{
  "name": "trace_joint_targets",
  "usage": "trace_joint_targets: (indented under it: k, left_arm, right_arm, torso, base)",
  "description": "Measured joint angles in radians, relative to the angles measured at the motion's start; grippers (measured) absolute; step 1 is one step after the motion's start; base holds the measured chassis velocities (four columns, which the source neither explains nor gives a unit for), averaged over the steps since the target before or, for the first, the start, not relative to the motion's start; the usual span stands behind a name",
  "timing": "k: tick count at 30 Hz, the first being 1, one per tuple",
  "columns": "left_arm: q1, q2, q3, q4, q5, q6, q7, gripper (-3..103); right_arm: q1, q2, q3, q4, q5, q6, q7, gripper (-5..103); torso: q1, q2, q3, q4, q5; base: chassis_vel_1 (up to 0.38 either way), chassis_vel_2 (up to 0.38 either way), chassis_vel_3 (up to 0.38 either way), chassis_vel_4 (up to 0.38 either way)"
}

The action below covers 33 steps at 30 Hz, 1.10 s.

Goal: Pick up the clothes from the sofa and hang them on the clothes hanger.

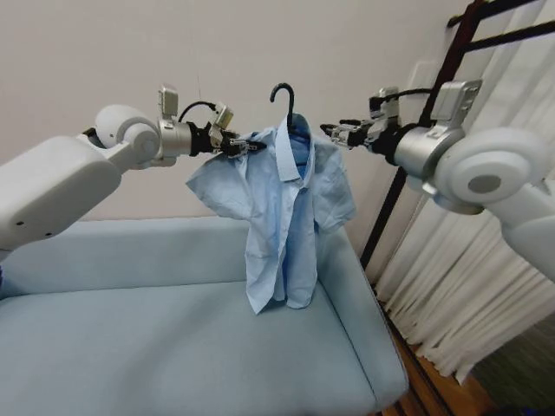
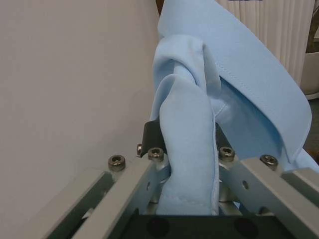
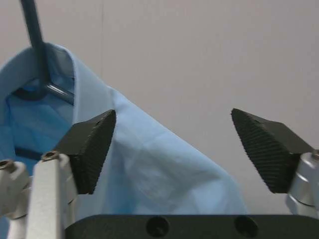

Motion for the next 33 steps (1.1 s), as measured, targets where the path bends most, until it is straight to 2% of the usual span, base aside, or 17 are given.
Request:
trace_joint_targets:
  k: [1,2,3,4,5,7,8,12,13,16,18,19,24,28,30,33]
  left_arm:
    - [0.002,0.008,0.000,0.001,0.006,-0.007,0.024,10]
    - [0.002,0.008,0.000,0.001,0.006,-0.007,0.024,10]
    - [0.003,0.014,0.000,0.009,0.021,-0.017,0.062,10]
    - [0.003,0.016,0.000,0.018,0.035,-0.025,0.089,10]
    - [0.003,0.017,0.000,0.029,0.049,-0.035,0.112,10]
    - [0.003,0.018,0.002,0.049,0.078,-0.053,0.155,10]
    - [0.003,0.018,0.002,0.049,0.078,-0.053,0.155,10]
    - [0.005,0.025,0.002,0.064,0.125,-0.082,0.238,10]
    - [0.005,0.025,0.002,0.064,0.125,-0.082,0.238,10]
    - [0.015,0.025,-0.017,0.062,0.140,-0.089,0.276,10]
    - [0.018,0.024,-0.024,0.062,0.146,-0.091,0.291,10]
    - [0.018,0.024,-0.024,0.062,0.146,-0.091,0.291,10]
    - [0.020,0.030,-0.035,0.058,0.152,-0.094,0.310,10]
    - [0.020,0.037,-0.036,0.058,0.152,-0.097,0.315,10]
    - [0.020,0.043,-0.037,0.057,0.152,-0.099,0.317,10]
    - [0.021,0.050,-0.038,0.054,0.152,-0.100,0.319,10]
  right_arm:
    - [0.002,-0.004,-0.004,-0.045,-0.003,-0.005,-0.096,82]
    - [0.002,-0.004,-0.004,-0.045,-0.003,-0.005,-0.096,82]
    - [0.004,-0.007,-0.008,-0.092,0.030,-0.008,-0.228,88]
    - [0.006,-0.007,-0.011,-0.120,0.047,-0.010,-0.318,88]
    - [0.007,-0.006,-0.017,-0.145,0.046,-0.014,-0.392,93]
    - [0.012,0.000,-0.035,-0.174,0.035,-0.024,-0.483,99]
    - [0.012,0.000,-0.035,-0.174,0.035,-0.024,-0.483,99]
    - [0.077,0.033,-0.104,-0.187,0.043,-0.060,-0.501,100]
    - [0.077,0.033,-0.104,-0.187,0.043,-0.060,-0.501,100]
    - [0.168,0.065,-0.218,-0.209,0.035,-0.070,-0.507,100]
    - [0.214,0.083,-0.275,-0.234,0.010,-0.078,-0.539,101]
    - [0.214,0.083,-0.275,-0.234,0.010,-0.078,-0.539,101]
    - [0.332,0.083,-0.423,-0.288,-0.059,-0.078,-0.659,97]
    - [0.361,0.075,-0.460,-0.297,-0.071,-0.079,-0.697,93]
    - [0.370,0.073,-0.473,-0.307,-0.077,-0.079,-0.716,84]
    - [0.375,0.073,-0.475,-0.319,-0.075,-0.079,-0.722,82]
  torso:
    - [0.000,0.000,0.000,0.0000,0.0001]
    - [0.000,0.000,0.000,0.0000,0.0001]
    - [0.000,0.000,0.000,-0.0001,0.0002]
    - [0.000,0.000,0.000,-0.0001,0.0001]
    - [0.000,0.000,0.000,-0.0001,0.0000]
    - [0.000,0.000,0.000,0.0000,0.0002]
    - [0.000,0.000,0.000,0.0000,0.0002]
    - [0.000,0.000,0.000,0.0000,-0.0001]
    - [0.000,0.000,0.000,0.0000,-0.0001]
    - [0.000,0.000,0.000,0.0004,-0.0005]
    - [0.000,0.000,0.000,0.0006,-0.0004]
    - [0.000,0.000,0.000,0.0006,-0.0004]
    - [0.000,0.000,0.000,-0.0004,-0.0001]
    - [0.000,0.000,0.000,-0.0003,0.0000]
    - [0.000,0.000,0.000,0.0000,-0.0001]
    - [0.000,0.000,0.000,0.0001,0.0000]
  base:
    - [0.000,0.000,0.000,0.000]
    - [0.000,0.000,0.000,0.000]
    - [0.000,0.000,0.000,0.000]
    - [0.000,0.000,0.000,0.000]
    - [0.000,0.000,0.000,0.000]
    - [0.000,0.000,0.000,0.000]
    - [0.000,0.000,0.000,0.000]
    - [0.000,0.000,0.000,0.000]
    - [0.000,0.000,0.000,0.000]
    - [0.000,0.000,0.000,0.000]
    - [0.000,0.000,0.000,0.000]
    - [0.000,0.000,0.000,0.000]
    - [0.000,0.000,0.000,0.000]
    - [0.000,0.000,0.000,0.000]
    - [0.000,0.000,0.000,0.000]
    - [0.000,0.000,0.000,0.000]
